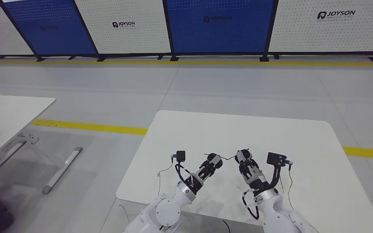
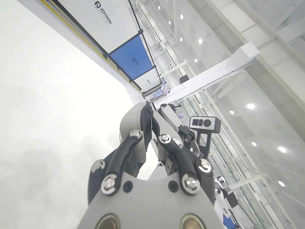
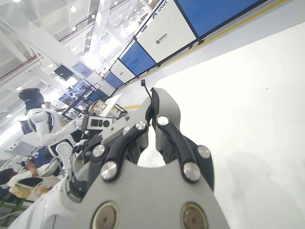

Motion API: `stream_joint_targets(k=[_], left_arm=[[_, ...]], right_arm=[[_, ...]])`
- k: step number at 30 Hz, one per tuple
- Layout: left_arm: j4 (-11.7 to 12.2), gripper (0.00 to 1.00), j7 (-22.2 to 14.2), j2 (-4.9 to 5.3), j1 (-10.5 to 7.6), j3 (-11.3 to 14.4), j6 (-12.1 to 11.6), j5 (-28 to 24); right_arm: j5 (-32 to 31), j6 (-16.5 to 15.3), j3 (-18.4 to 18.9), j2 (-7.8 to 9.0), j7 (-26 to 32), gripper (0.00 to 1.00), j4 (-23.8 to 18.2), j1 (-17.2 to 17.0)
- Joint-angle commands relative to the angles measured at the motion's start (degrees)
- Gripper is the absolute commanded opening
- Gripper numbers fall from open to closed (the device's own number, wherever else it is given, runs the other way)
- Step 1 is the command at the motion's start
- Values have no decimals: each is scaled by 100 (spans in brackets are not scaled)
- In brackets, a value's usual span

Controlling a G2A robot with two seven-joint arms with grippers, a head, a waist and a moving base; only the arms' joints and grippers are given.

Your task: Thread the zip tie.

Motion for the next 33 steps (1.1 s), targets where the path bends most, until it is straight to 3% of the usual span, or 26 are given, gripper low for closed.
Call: stream_joint_targets(k=[1, 17, 25, 33], left_arm=[[0, 0, 0, 0, 0, 0, 0, 0], [0, 0, 0, 0, 0, 0, 0, 0], [23, 0, 95, -12, -34, 3, 59, -21], [112, 0, 72, -32, -61, 66, 57, -106]], right_arm=[[106, -91, -5, -22, 6, 0, 83, 36], [146, -110, -25, -65, -53, 0, 217, 68], [133, -253, -71, -176, -933, 0, 400, -49], [-88, -377, 2, -210, -1106, 0, 338, -231]])
